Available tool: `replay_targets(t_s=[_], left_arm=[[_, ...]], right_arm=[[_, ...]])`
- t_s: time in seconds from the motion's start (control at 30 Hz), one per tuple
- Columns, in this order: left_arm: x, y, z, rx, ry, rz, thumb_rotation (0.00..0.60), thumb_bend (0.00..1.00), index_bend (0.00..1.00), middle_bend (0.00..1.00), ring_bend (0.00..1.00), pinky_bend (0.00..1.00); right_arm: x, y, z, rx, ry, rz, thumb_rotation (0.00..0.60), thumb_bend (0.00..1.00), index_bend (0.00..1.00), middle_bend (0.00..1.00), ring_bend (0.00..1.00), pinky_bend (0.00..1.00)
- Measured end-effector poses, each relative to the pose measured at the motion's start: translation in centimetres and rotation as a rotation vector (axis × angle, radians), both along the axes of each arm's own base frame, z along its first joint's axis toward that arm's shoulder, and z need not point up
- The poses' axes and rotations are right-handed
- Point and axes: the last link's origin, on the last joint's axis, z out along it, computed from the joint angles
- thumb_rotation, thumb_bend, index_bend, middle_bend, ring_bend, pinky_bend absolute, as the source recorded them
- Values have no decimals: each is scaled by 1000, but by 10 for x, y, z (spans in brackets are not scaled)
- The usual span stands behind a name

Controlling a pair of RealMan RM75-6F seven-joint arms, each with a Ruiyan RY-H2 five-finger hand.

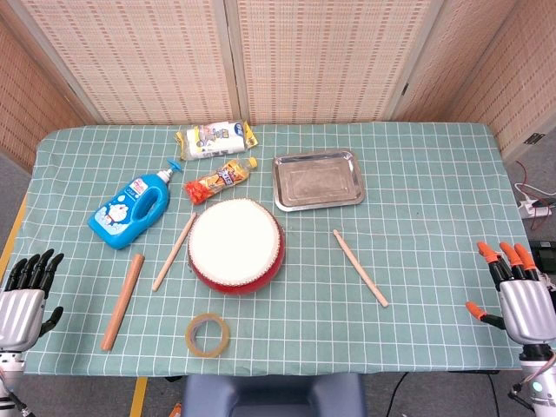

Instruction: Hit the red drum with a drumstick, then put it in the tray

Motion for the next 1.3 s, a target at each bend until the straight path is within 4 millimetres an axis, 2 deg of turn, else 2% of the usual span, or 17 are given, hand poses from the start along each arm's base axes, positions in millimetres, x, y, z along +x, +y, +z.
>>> replay_targets(t_s=[0.47,0.53,0.63,0.7,0.87,0.93,1.07,1.17,1.3], left_arm=[[2,-2,0,13,-2,-13,600,238,0,0,0,0],[2,-2,0,13,-2,-14,600,238,0,0,0,0],[2,-2,0,15,-3,-17,600,239,0,0,0,0],[3,-2,0,15,-3,-21,600,239,0,0,0,0],[1,-2,0,16,-7,-17,600,239,0,0,0,0],[0,-3,-1,15,-9,-13,600,239,0,0,0,0],[-3,-6,0,18,-10,-5,600,240,0,0,0,0],[-4,-7,0,17,-13,-2,600,239,0,0,0,0],[-5,-8,0,17,-14,-4,600,239,0,0,0,0]], right_arm=[[1,2,2,14,-30,4,600,120,42,186,52,37],[1,1,2,21,-36,3,600,148,43,186,52,41],[2,0,2,28,-45,5,600,297,69,186,52,50],[4,-4,2,33,-53,5,600,428,133,186,52,57],[11,-28,-4,91,-69,1,600,715,240,173,48,60],[15,-41,-9,134,-72,-2,574,823,250,162,42,60],[23,-68,-23,226,-81,-17,435,953,267,139,22,48],[32,-90,-37,305,-98,-29,383,995,282,133,10,28],[45,-119,-61,399,-117,-33,349,999,297,133,2,4]])
